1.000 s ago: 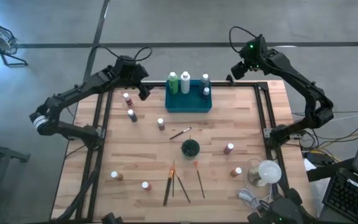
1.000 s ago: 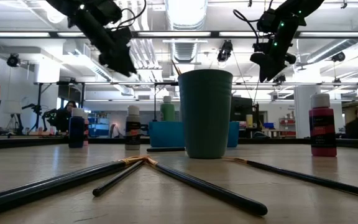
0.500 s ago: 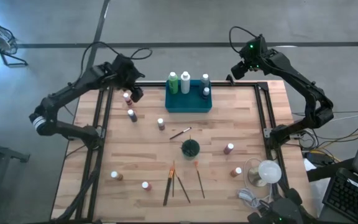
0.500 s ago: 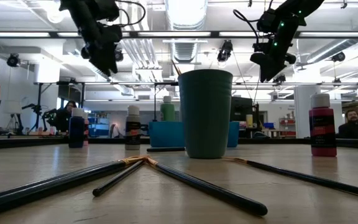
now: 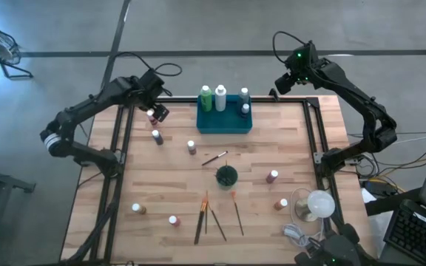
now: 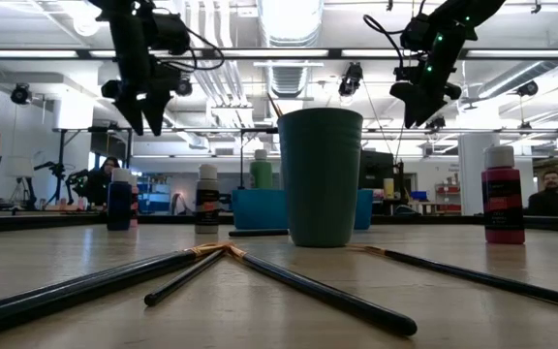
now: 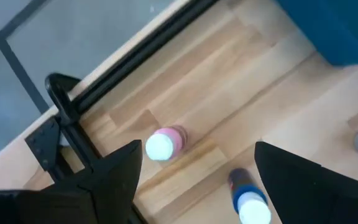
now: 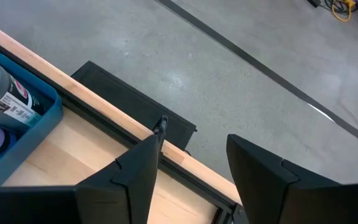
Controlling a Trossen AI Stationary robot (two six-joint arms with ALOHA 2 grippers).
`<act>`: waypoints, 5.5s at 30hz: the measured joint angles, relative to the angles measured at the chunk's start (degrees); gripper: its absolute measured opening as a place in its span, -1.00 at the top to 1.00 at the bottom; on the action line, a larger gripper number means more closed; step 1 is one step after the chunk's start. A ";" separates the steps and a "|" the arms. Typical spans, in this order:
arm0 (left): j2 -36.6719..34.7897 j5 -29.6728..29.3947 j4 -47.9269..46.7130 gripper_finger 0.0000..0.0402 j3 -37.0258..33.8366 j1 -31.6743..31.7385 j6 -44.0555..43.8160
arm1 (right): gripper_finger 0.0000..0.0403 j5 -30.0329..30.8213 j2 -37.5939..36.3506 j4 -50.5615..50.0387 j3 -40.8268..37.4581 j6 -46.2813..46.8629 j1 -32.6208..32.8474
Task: Pick & Place Paint Supplies
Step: Put the pink paint bottle into the blue bin
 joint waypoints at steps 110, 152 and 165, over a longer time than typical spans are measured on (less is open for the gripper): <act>18.67 4.81 -2.52 -0.43 0.04 11.72 11.37 | -0.04 0.00 0.02 0.02 -0.79 -0.49 0.00; 18.60 4.66 -2.16 0.37 0.04 11.69 13.05 | 0.28 0.00 0.02 0.33 -0.79 -0.61 0.00; 18.60 4.55 -2.03 0.38 0.04 11.69 12.37 | 0.38 0.00 0.02 0.38 -0.79 -0.62 0.00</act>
